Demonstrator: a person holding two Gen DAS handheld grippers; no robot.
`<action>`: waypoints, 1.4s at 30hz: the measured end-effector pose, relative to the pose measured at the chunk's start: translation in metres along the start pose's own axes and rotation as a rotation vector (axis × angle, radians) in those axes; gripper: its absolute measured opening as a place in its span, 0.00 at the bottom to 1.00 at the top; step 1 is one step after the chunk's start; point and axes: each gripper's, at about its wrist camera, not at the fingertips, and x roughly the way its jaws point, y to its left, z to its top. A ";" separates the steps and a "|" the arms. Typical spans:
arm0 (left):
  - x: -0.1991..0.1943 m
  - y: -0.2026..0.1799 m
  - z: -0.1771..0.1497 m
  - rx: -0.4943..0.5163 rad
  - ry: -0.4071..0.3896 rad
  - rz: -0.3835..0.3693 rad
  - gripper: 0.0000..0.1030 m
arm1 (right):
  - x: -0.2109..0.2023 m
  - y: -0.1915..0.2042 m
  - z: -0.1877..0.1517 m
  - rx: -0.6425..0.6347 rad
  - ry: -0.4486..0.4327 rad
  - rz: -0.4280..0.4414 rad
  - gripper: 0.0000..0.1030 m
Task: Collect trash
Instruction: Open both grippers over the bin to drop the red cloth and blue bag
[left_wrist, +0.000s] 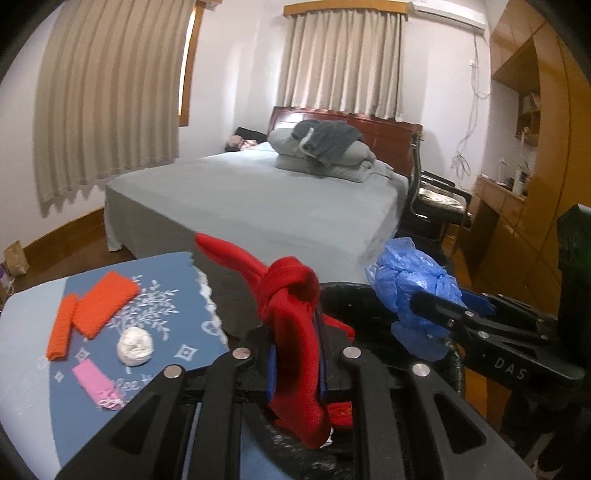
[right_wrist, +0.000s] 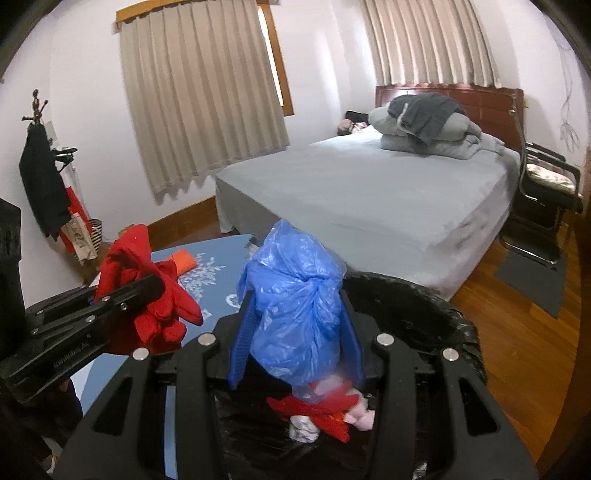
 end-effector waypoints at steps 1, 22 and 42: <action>0.003 -0.001 0.001 0.002 0.004 -0.006 0.16 | 0.000 -0.005 -0.002 0.003 0.005 -0.008 0.40; 0.072 -0.043 -0.015 0.054 0.130 -0.126 0.39 | 0.016 -0.062 -0.024 0.055 0.074 -0.119 0.51; 0.021 0.027 -0.021 -0.021 0.070 0.104 0.89 | 0.016 -0.041 -0.017 0.082 0.046 -0.114 0.94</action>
